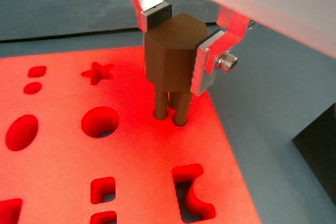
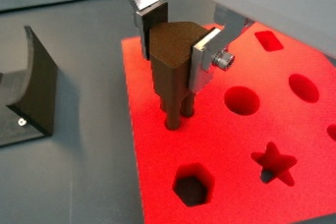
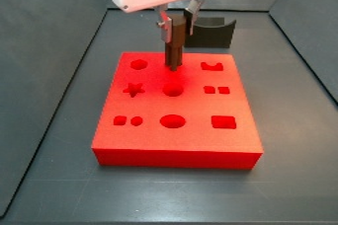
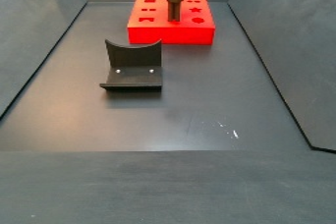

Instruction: Insert the 3 prong object.

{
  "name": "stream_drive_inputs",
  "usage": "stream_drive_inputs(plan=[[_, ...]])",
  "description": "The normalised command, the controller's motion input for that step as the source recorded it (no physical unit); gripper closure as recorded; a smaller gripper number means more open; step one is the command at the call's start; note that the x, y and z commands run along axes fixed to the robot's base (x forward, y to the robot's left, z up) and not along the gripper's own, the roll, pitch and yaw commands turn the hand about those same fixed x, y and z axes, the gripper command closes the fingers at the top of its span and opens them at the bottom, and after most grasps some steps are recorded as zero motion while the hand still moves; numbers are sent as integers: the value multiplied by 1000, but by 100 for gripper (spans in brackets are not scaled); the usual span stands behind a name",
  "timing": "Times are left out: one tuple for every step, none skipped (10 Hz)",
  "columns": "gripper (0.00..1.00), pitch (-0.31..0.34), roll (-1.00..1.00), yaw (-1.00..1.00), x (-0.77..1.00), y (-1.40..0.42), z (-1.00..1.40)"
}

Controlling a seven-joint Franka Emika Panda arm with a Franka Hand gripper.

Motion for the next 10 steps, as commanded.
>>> stream_drive_inputs(plan=[[100, 193, 213, -114, 0, -111, -457], [100, 327, 124, -269, 266, -169, -414], [100, 353, 74, -374, 249, -126, -363], [100, 386, 44, -411, 197, -120, -309], [100, 387, 13, -414, 186, -171, -320], [100, 373, 0, -409, 189, -266, -374], [100, 359, 0, -403, 206, -283, -406], [100, 393, 0, -366, 131, -269, -351], [100, 396, -23, -306, 60, -189, -349], [100, 0, 0, 0, 0, 0, 0]])
